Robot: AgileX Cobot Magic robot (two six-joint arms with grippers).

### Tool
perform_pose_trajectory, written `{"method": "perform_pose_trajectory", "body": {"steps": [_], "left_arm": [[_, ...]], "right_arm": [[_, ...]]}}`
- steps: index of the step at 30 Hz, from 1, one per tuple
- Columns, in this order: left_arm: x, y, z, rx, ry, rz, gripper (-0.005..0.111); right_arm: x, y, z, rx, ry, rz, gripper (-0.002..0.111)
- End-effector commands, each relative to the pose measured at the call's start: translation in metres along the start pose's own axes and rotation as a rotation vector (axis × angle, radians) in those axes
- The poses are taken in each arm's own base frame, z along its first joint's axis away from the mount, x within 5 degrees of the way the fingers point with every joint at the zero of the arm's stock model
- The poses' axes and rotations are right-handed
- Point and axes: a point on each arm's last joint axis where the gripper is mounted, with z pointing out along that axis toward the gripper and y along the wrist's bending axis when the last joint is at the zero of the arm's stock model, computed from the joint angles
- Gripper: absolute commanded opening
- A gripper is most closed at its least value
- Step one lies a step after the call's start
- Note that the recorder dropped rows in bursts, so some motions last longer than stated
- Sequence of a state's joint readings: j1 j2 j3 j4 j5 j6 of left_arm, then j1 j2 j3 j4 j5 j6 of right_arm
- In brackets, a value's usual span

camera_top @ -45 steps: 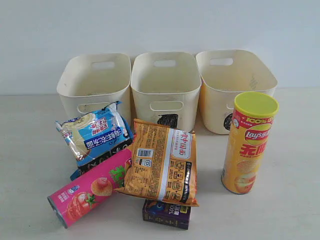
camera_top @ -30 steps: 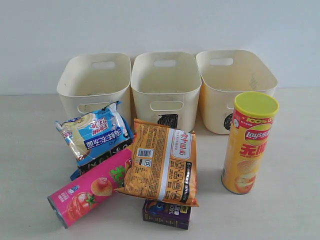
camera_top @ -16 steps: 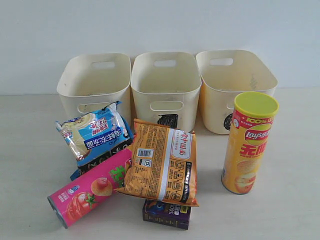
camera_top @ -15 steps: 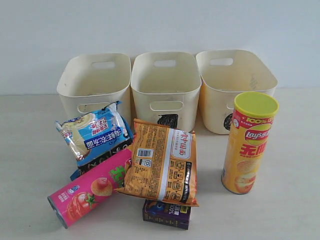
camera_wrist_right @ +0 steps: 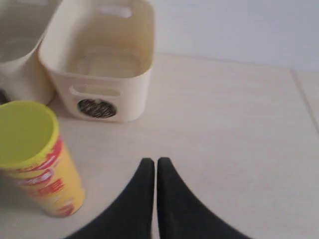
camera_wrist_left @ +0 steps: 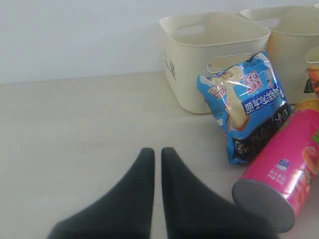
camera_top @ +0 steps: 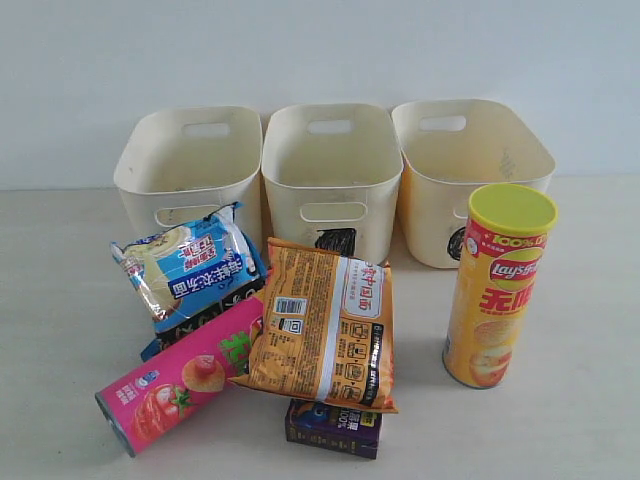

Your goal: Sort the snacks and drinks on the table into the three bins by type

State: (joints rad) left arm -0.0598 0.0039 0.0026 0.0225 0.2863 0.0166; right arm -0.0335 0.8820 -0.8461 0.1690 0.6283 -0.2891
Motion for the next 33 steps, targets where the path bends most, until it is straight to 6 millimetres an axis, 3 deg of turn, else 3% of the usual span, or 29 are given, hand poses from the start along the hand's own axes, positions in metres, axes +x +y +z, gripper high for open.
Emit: {"method": "perform_pose_trajectory", "body": {"steps": [1, 6, 19, 22, 27, 33], "left_arm": [[-0.001, 0.000, -0.001, 0.002, -0.011, -0.008, 0.004], [-0.001, 0.000, -0.001, 0.002, -0.011, -0.008, 0.004], [-0.002, 0.000, -0.001, 0.002, -0.013, -0.008, 0.004], [-0.002, 0.000, -0.001, 0.002, -0.013, -0.008, 0.004], [-0.002, 0.000, -0.001, 0.002, -0.013, -0.008, 0.004], [-0.002, 0.000, -0.001, 0.002, -0.013, -0.008, 0.004]], "right_arm": [[-0.015, 0.013, 0.012, -0.202, 0.076, -0.083, 0.000], [-0.027, 0.033, 0.021, -0.346, 0.106, -0.170, 0.000], [-0.043, 0.127, 0.052, -0.532, 0.205, -0.460, 0.000], [-0.044, 0.151, 0.066, -0.533, 0.251, -0.513, 0.000], [-0.049, 0.215, 0.097, -0.572, 0.331, -0.673, 0.000], [-0.047, 0.239, 0.136, -0.580, 0.407, -0.799, 0.000]]}}
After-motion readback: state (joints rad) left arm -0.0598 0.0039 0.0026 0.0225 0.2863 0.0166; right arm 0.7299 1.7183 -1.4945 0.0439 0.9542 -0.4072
